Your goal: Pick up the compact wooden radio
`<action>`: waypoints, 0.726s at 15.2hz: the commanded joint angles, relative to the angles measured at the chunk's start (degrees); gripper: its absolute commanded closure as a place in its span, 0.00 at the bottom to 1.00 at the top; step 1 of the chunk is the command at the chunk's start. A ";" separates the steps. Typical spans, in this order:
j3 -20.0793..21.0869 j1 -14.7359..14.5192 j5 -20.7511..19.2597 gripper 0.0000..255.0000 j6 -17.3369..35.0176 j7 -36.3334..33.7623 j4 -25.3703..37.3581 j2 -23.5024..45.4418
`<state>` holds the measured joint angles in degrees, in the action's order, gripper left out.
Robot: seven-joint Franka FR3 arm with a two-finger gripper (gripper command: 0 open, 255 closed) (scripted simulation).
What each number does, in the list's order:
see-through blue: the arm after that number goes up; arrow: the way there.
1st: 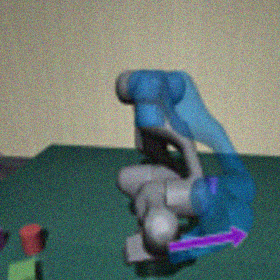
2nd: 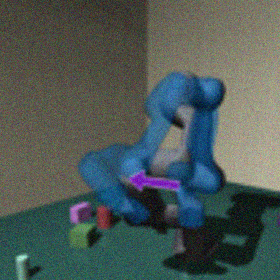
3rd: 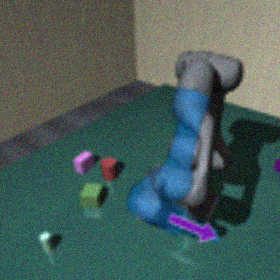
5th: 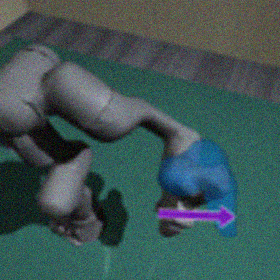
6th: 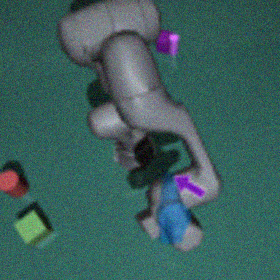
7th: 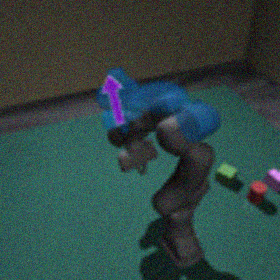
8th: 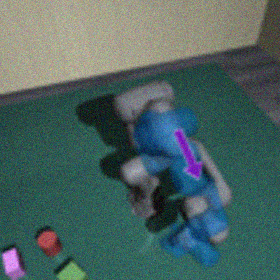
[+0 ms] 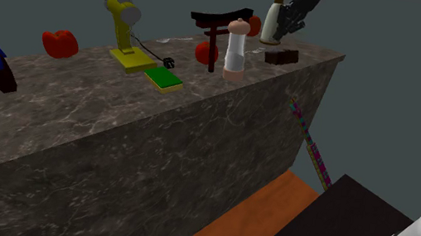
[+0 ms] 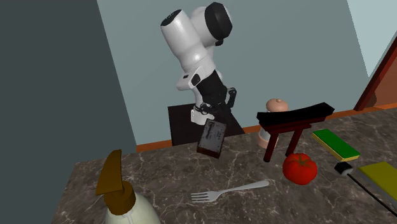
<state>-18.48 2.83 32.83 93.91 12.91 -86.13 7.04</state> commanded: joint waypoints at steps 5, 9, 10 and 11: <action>-0.25 0.62 0.37 1.00 -4.53 -1.97 6.12 1.25; -0.41 1.19 0.91 1.00 -7.77 -3.34 10.83 2.55; -0.42 1.22 0.93 1.00 -7.90 -3.40 11.03 2.60; -0.42 1.21 0.93 1.00 -7.89 -3.40 11.02 2.60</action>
